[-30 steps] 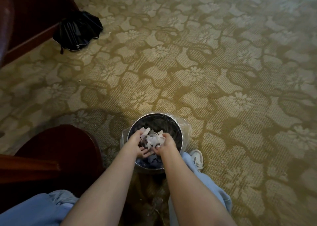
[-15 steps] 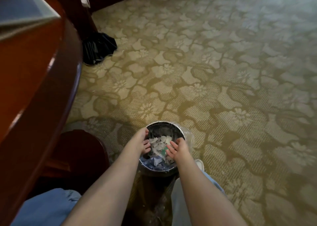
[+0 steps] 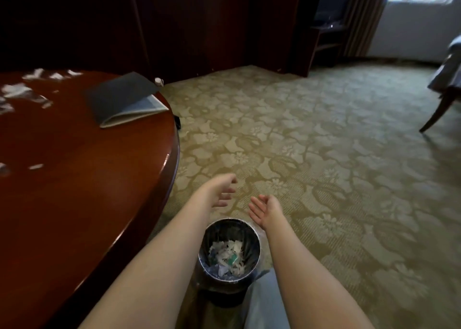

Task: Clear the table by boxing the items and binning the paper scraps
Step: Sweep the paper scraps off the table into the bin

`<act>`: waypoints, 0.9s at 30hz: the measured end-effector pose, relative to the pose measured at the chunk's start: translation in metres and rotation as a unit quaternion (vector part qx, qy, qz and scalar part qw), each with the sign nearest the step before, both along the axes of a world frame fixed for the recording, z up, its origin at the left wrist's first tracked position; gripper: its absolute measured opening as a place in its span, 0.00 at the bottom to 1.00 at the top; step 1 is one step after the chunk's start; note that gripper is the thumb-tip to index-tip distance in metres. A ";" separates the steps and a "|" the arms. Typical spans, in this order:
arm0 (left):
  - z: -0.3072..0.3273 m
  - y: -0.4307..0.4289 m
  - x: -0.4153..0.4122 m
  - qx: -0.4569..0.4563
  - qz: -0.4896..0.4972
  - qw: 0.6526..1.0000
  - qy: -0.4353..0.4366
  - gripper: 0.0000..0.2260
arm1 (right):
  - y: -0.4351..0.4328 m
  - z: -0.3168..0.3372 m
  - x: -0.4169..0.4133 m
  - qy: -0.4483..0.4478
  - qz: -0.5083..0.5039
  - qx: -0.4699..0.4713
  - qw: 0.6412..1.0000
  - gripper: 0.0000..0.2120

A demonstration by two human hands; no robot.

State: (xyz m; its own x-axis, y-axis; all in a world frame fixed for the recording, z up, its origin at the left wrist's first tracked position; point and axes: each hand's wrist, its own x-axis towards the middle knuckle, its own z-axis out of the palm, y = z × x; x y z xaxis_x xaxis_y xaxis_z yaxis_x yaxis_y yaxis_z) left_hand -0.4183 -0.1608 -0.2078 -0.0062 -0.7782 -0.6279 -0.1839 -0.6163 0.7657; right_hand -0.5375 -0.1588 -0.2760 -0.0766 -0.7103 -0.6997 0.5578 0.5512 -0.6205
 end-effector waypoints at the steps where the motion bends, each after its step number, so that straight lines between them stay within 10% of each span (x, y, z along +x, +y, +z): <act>1: 0.013 0.003 0.002 -0.013 -0.001 1.000 0.003 0.06 | 0.002 0.012 0.002 0.005 0.004 -0.009 1.000 0.11; 27: 0.179 0.103 0.146 -0.232 0.158 0.959 0.024 0.07 | 0.045 0.219 0.100 0.086 0.055 -0.236 0.966 0.10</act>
